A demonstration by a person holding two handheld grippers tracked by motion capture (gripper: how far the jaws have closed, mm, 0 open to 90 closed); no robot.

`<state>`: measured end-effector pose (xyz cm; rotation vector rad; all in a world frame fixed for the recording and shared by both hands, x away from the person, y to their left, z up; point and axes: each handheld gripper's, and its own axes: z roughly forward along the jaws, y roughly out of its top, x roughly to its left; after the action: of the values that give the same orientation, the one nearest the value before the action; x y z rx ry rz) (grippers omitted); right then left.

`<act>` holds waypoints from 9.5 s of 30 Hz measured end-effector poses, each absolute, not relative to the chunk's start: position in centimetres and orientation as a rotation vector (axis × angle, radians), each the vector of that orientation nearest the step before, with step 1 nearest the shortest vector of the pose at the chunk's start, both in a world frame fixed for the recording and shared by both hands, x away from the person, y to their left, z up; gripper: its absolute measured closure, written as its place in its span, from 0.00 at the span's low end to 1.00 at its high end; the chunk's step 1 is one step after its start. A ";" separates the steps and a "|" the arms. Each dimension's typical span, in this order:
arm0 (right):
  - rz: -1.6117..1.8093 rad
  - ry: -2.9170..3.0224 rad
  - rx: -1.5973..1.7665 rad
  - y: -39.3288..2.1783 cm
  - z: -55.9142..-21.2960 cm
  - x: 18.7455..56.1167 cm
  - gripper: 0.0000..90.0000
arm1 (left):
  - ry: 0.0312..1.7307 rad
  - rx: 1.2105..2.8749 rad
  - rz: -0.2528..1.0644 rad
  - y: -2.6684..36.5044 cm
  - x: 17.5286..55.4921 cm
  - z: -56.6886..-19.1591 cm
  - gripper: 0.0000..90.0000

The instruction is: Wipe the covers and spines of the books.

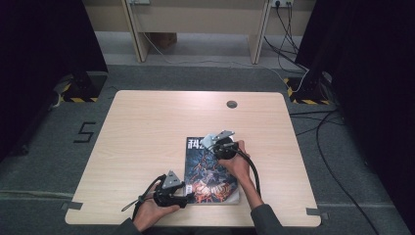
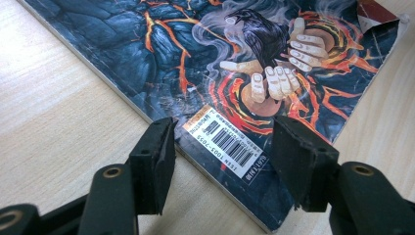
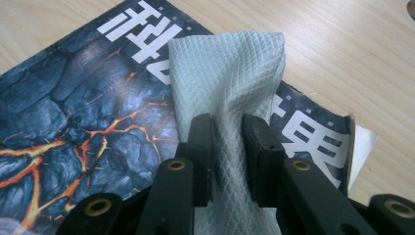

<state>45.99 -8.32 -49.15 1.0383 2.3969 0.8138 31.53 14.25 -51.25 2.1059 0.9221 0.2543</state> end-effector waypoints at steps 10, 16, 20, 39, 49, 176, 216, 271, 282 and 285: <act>0.783 2.240 1.171 -11.5 -49.4 48.1 0.83 | 0.914 2.107 0.262 14.3 31.5 -51.3 0.46; 0.717 2.211 1.149 -11.8 -49.4 48.2 0.84 | 0.912 2.103 0.262 14.3 31.5 -51.3 0.46; 0.718 2.247 1.135 -11.2 -49.2 48.1 0.83 | 0.909 2.107 0.262 14.3 31.5 -51.3 0.46; 0.834 2.454 0.981 -2.8 -49.2 48.1 0.83 | 0.903 2.103 0.264 14.3 31.5 -51.4 0.46; 0.828 2.486 0.941 -2.1 -49.0 47.8 0.81 | 0.921 2.091 0.252 14.4 31.5 -51.4 0.46; 0.903 2.526 1.031 -9.0 -49.0 40.5 0.75 | 0.884 2.084 0.305 12.9 32.6 -51.7 0.36; 0.901 2.596 0.877 -5.6 -49.0 37.8 0.77 | 0.911 2.159 0.204 18.1 29.7 -50.7 0.27; 0.929 2.642 0.783 -4.5 -49.1 33.6 0.78 | 1.123 2.091 0.336 21.7 32.0 -50.5 0.26; 0.945 2.672 0.738 -4.1 -49.1 32.1 0.78 | 1.134 2.088 0.345 22.0 32.1 -50.4 0.26; 0.958 2.672 0.746 -4.3 -49.2 32.3 0.77 | 1.136 2.081 0.349 22.0 32.1 -50.4 0.26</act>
<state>32.25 -4.28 -49.20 0.7457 2.6720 0.9581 32.12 21.95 -50.39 2.0807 1.1363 0.3489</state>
